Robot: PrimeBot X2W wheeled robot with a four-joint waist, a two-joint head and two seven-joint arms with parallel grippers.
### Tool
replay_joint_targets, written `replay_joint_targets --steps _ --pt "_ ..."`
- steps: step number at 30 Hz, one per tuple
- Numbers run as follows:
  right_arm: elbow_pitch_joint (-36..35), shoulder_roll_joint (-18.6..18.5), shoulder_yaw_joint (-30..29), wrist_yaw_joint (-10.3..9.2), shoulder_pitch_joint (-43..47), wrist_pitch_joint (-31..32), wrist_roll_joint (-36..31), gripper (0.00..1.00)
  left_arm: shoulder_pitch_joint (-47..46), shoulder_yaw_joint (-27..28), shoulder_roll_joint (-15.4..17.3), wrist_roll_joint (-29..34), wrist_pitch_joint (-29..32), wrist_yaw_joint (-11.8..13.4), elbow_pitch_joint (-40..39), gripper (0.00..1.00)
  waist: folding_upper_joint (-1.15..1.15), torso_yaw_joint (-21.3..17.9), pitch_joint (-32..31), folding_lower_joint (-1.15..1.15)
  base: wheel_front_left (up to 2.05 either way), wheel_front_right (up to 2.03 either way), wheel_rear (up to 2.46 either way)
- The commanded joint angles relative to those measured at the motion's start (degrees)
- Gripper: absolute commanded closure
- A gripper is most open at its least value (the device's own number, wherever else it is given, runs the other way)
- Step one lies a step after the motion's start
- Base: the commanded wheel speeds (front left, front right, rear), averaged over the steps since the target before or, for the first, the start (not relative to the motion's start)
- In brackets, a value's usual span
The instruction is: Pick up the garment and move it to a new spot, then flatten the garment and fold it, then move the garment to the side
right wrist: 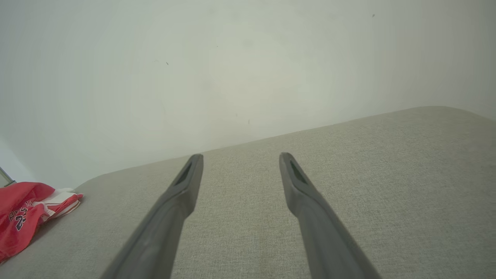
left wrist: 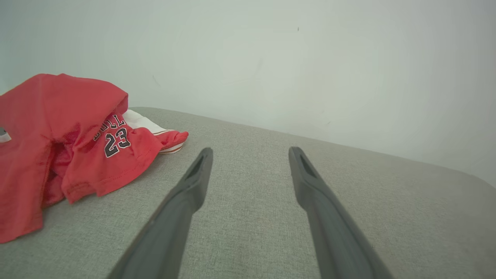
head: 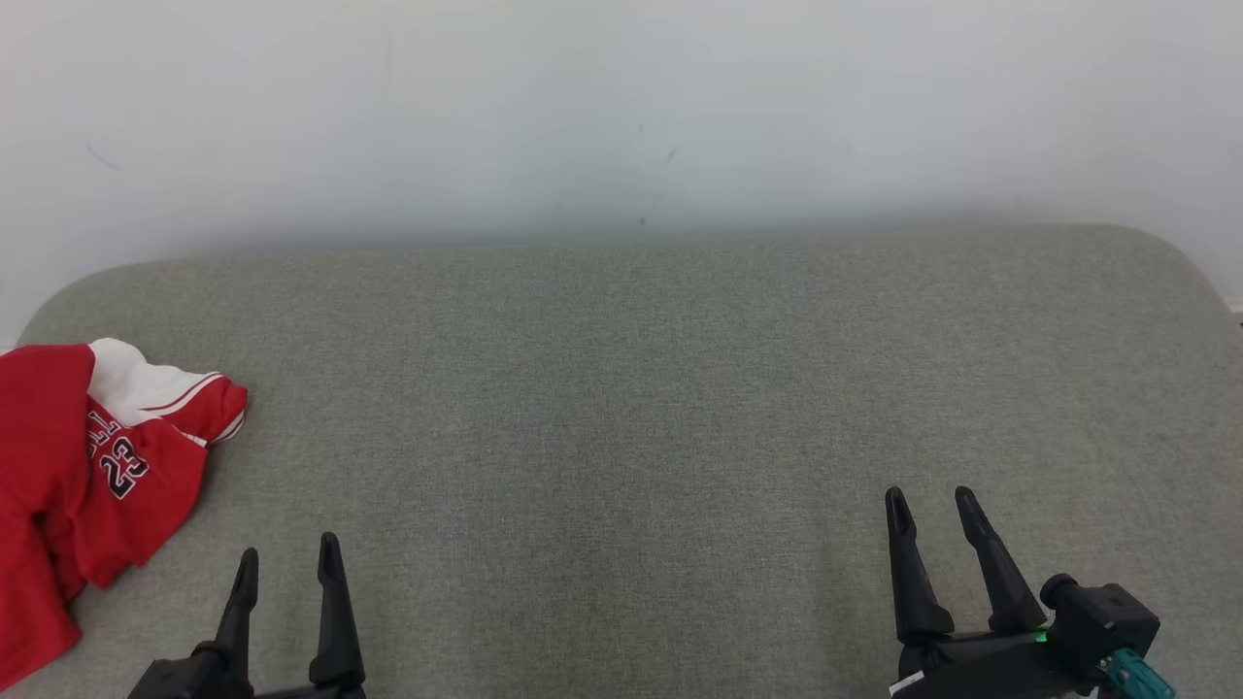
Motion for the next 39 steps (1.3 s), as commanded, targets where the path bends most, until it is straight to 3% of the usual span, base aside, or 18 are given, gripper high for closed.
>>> replay_joint_targets --steps 1,39 --pt "-0.58 0.00 0.01 -0.08 0.18 -0.44 -1.30 0.00 0.26 -0.12 0.30 1.49 -0.44 0.10 -0.66 0.00 0.00 -0.02 0.00 0.00 0.00 0.00 0.00" --pt "-0.54 0.03 -2.53 -0.12 1.26 -4.48 -17.03 0.00 1.55 1.43 -0.12 16.59 -4.46 -0.19 1.08 0.00 0.00 0.04 0.05 0.00 0.00 0.00 0.00"
